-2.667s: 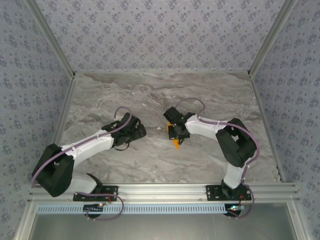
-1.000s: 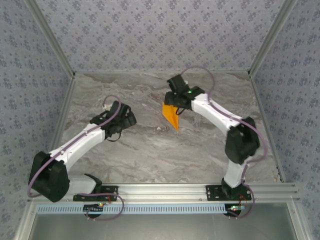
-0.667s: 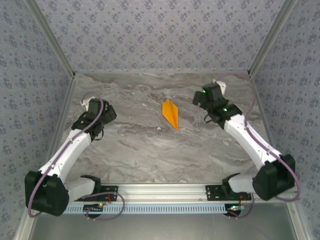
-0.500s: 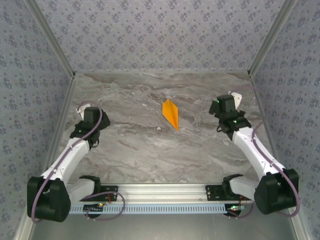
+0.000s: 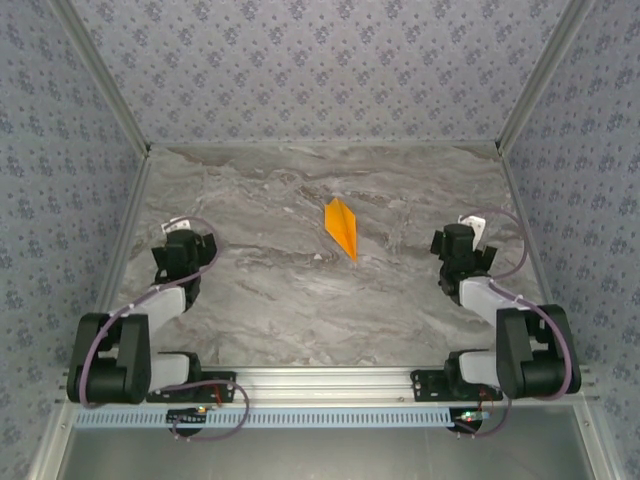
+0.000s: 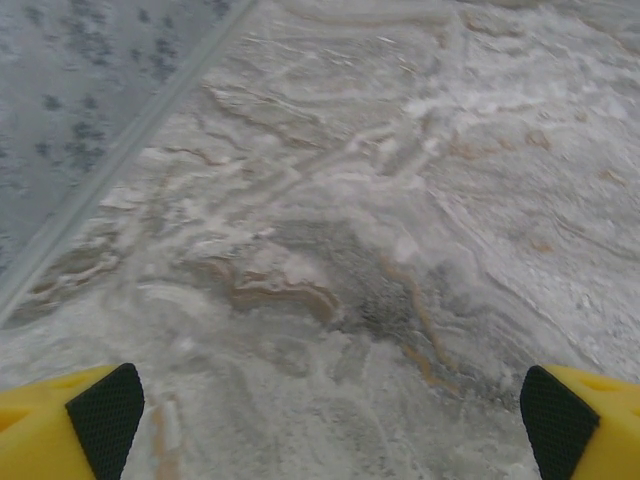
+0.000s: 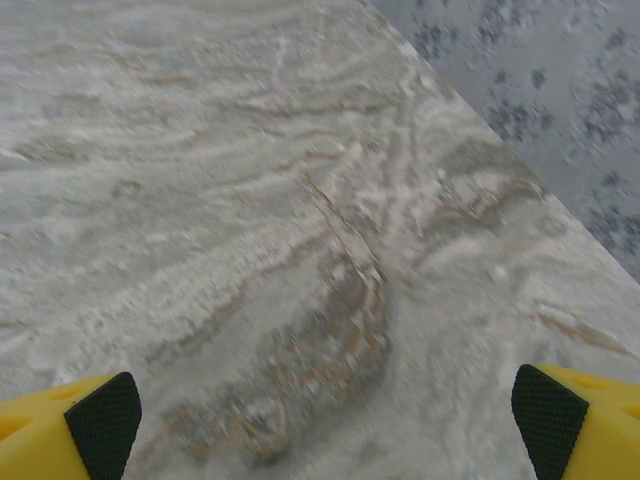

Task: Fold a paper plane with a square sheet of paper (pick it up from the middle)

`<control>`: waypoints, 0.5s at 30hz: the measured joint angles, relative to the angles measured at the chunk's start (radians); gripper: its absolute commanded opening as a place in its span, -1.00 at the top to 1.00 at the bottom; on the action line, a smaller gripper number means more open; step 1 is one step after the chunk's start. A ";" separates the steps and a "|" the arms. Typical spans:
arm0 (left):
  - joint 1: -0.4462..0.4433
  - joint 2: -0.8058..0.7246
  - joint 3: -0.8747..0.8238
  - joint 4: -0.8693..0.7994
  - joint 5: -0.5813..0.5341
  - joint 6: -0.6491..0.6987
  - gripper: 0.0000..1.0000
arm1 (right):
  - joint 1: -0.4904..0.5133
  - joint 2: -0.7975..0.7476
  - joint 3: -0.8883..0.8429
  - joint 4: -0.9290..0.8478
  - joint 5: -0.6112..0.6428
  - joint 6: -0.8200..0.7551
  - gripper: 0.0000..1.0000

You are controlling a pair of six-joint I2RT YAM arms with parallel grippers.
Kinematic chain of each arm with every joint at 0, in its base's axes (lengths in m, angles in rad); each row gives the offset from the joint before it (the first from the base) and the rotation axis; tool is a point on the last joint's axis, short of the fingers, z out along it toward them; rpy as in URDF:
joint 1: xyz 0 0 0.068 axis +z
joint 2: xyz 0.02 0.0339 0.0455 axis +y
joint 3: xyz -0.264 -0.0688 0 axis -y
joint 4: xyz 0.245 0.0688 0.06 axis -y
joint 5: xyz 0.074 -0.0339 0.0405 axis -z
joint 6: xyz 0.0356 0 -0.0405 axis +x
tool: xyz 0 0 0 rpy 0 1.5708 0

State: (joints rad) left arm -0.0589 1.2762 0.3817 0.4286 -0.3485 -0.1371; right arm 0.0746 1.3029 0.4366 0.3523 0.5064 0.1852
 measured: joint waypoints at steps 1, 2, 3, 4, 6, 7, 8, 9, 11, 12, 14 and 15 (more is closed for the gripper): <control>0.001 0.019 -0.009 0.035 0.027 0.016 -0.99 | -0.002 0.017 0.000 0.040 -0.018 -0.018 -1.00; 0.004 0.037 -0.014 0.069 0.059 0.033 -0.98 | -0.003 0.036 0.000 0.079 -0.037 -0.037 -1.00; 0.007 0.055 -0.014 0.100 0.088 0.048 -0.98 | -0.004 0.054 0.000 0.109 -0.058 -0.057 -1.00; 0.010 0.068 -0.014 0.125 0.106 0.060 -0.98 | -0.004 0.066 0.000 0.127 -0.075 -0.074 -1.00; 0.029 0.111 -0.014 0.205 0.154 0.074 -0.98 | -0.005 0.092 -0.002 0.185 -0.110 -0.108 -1.00; 0.042 0.132 -0.014 0.236 0.172 0.074 -0.99 | -0.008 0.103 -0.006 0.216 -0.127 -0.122 -1.00; 0.059 0.162 -0.014 0.276 0.190 0.073 -0.98 | -0.014 0.115 -0.011 0.246 -0.150 -0.135 -1.00; 0.073 0.189 -0.015 0.308 0.207 0.073 -0.98 | -0.022 0.125 -0.016 0.270 -0.169 -0.145 -1.00; 0.090 0.222 -0.016 0.340 0.225 0.073 -0.98 | -0.042 0.144 -0.031 0.315 -0.206 -0.153 -1.00; 0.092 0.232 -0.017 0.351 0.233 0.073 -0.98 | -0.052 0.153 -0.040 0.336 -0.222 -0.155 -1.00; 0.092 0.239 -0.019 0.373 0.248 0.073 -0.99 | -0.065 0.171 -0.055 0.369 -0.249 -0.157 -1.00; 0.092 0.239 -0.019 0.382 0.253 0.073 -0.98 | -0.071 0.182 -0.061 0.387 -0.262 -0.157 -1.00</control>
State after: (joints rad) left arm 0.0326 1.5150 0.3626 0.8104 -0.0959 -0.0639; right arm 0.0040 1.4853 0.3759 0.7391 0.2443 0.0280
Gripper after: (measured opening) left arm 0.993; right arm 0.999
